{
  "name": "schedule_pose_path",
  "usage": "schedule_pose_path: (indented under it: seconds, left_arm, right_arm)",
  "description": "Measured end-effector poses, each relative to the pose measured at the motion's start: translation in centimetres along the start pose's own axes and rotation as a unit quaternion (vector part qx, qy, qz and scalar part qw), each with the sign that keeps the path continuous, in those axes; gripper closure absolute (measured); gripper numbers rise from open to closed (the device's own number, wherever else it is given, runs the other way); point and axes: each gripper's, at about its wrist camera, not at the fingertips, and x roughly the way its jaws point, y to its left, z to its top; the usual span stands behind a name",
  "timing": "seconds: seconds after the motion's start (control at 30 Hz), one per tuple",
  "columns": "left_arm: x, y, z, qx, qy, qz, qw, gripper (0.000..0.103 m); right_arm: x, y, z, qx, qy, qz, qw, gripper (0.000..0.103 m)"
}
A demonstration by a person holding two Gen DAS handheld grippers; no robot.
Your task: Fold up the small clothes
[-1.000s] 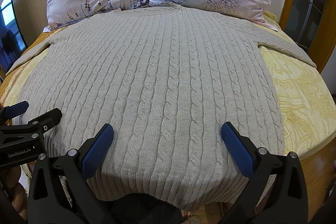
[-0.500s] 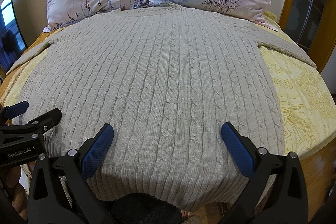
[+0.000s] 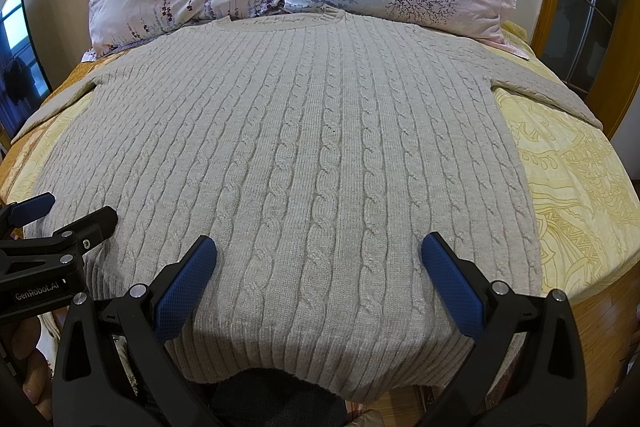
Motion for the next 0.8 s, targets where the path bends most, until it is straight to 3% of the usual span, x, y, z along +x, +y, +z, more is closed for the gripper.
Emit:
schedule_pose_path:
  seconds: [0.8]
  left_arm:
    - [0.06, 0.01, 0.16, 0.001, 0.009, -0.001, 1.0, 0.002]
  right_arm:
    - [-0.03, -0.16, -0.12, -0.001, 0.002, 0.0, 1.0, 0.001]
